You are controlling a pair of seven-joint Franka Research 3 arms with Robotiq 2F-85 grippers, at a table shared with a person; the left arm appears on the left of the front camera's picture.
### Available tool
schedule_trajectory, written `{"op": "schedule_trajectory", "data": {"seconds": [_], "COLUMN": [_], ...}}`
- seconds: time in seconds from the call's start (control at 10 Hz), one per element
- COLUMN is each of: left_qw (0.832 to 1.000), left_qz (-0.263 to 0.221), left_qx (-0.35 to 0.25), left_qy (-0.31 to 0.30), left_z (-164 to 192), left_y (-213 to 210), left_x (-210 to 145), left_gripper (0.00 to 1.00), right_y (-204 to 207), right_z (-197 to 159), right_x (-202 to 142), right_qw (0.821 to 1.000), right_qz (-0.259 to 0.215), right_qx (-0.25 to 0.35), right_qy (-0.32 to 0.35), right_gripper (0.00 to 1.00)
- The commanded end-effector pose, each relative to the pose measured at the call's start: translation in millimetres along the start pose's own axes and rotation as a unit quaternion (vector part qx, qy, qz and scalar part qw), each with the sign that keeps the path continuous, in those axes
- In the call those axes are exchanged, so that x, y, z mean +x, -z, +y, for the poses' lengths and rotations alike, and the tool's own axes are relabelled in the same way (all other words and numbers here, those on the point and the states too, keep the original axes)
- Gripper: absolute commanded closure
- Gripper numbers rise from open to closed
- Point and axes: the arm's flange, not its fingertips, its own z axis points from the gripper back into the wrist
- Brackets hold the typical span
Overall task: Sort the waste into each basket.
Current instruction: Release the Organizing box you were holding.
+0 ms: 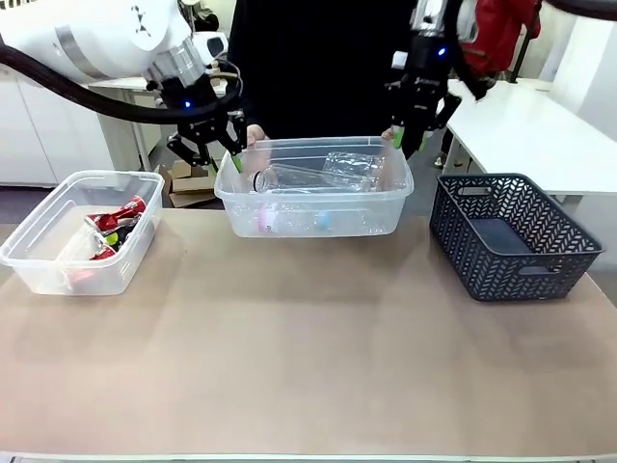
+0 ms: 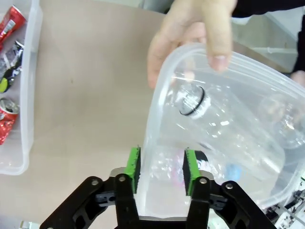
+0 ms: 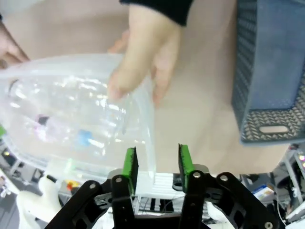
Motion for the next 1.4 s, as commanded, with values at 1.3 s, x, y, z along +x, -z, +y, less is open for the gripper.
{"op": "schedule_trajectory", "data": {"seconds": [1.3], "left_qw": [1.000], "left_qz": [-0.006], "left_qx": [-0.018], "left_qy": [0.021], "left_z": [7], "left_y": [-50], "left_x": [-43], "left_gripper": [0.00], "right_y": [-15], "right_z": [-24], "right_x": [-40], "right_qw": [0.999], "right_qz": [-0.031], "right_qx": [0.026], "right_qy": [0.018], "right_gripper": [0.00]}}
